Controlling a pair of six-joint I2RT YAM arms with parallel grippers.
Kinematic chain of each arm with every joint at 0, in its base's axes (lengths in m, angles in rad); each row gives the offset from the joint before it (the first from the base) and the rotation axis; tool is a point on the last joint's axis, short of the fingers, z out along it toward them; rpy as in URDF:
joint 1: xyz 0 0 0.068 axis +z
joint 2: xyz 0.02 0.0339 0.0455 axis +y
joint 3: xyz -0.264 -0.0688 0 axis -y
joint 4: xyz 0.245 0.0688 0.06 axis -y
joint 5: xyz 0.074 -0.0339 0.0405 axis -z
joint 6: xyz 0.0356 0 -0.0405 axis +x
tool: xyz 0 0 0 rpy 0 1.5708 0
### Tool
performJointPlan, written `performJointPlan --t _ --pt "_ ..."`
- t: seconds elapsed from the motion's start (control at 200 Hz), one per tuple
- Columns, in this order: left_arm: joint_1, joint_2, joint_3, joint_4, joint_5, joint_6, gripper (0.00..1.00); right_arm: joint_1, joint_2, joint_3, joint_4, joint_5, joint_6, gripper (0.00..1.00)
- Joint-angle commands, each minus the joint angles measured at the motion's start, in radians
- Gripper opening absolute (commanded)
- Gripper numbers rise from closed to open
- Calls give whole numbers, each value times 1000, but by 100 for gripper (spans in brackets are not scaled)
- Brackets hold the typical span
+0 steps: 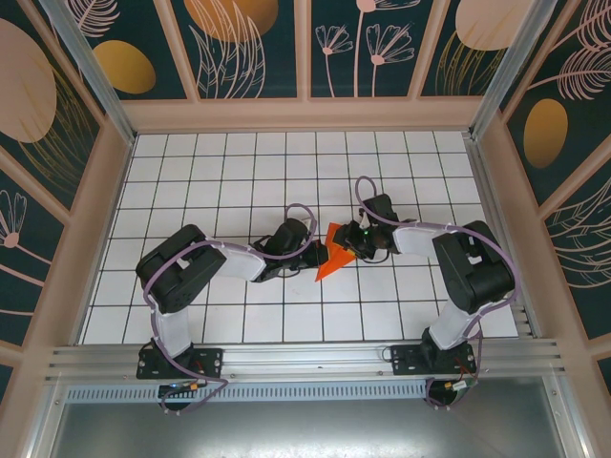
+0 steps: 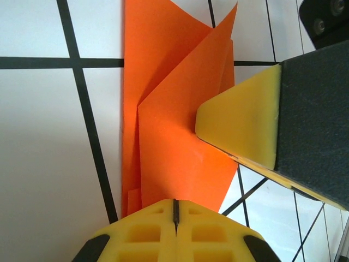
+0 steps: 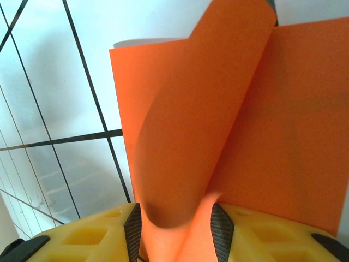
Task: Fold a paper plane with a square sheet of paper (pick it up from the middle)
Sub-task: Fourth fold the wing at the center of the table.
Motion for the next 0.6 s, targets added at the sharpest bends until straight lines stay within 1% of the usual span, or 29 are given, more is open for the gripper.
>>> performJointPlan --t 0.0,0.05,0.325,0.455,0.49,0.595 --pt "5 21 16 -34 -19 -9 0 20 109 -40 -137 143 -40 41" --pt "7 22 15 -38 -24 -7 0 21 118 -37 -143 149 -40 40" --pt "11 20 15 -57 -38 -2 0 36 154 -18 -172 189 -46 40" --pt "11 26 16 -54 -24 -2 0 42 166 -12 -183 203 -49 40" --pt "10 28 15 -53 -22 -2 0 45 168 -11 -185 206 -49 38" --pt "10 31 16 -55 -22 -1 0 48 174 -11 -190 217 -49 37"
